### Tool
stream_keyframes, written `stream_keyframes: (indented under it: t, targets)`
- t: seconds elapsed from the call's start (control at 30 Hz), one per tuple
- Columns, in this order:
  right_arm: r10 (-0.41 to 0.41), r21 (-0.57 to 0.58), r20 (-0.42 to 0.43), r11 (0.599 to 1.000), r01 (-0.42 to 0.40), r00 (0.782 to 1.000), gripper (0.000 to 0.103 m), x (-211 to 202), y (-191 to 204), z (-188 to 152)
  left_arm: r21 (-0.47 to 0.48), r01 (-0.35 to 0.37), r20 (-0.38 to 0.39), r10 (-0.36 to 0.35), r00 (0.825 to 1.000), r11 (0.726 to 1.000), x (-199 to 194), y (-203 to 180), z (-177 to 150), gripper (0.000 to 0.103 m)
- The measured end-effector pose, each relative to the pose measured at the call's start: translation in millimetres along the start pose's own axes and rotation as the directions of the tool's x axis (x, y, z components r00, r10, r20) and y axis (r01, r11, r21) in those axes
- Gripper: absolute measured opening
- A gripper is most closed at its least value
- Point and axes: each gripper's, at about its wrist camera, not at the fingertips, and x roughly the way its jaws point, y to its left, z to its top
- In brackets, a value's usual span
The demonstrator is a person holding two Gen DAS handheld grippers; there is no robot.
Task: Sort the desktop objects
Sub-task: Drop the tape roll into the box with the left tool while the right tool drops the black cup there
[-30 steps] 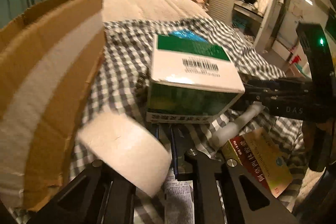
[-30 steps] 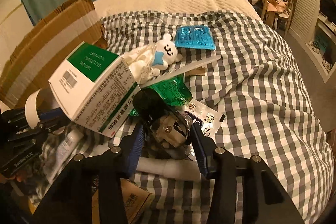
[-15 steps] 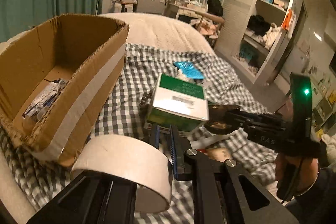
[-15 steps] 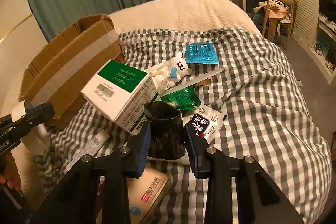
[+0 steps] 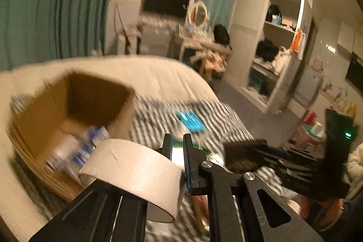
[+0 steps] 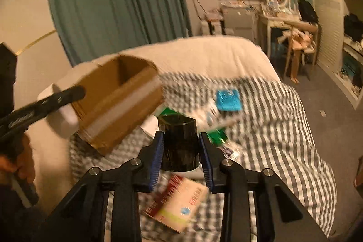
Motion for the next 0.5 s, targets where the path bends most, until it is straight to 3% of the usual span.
stream_keyframes:
  t: [0.07, 0.2, 0.3, 0.4, 0.5]
  targets:
    - [0.040, -0.016, 0.020, 0.999, -0.040, 0.999, 0.029, -1.7, 19.1, 22.1, 0.026, -0.048, 0.041, 0.047, 0.998, 0.999, -8.3, 11.4, 19.3, 0.010]
    - [0.137, -0.034, 0.045, 0.990, -0.135, 0.990, 0.025, 11.9, 58.9, 68.3, -0.022, -0.101, 0.085, 0.103, 0.991, 0.995, -10.5, 58.0, 43.7, 0.010]
    - [0.188, -0.062, 0.037, 0.981, -0.185, 0.982, 0.017, 39.6, 97.0, 98.0, -0.081, -0.118, 0.038, 0.122, 0.992, 0.990, 9.7, 101.8, 42.9, 0.010]
    - [0.191, -0.133, -0.010, 0.973, -0.190, 0.982, 0.001, 85.7, 142.2, 115.3, -0.165, -0.141, -0.018, 0.139, 0.990, 0.976, 34.8, 141.9, 28.7, 0.010]
    - [0.130, -0.177, -0.027, 0.975, -0.133, 0.991, 0.001, 120.3, 164.4, 116.5, -0.179, -0.171, -0.133, 0.148, 0.980, 0.969, 62.5, 163.4, 8.9, 0.010]
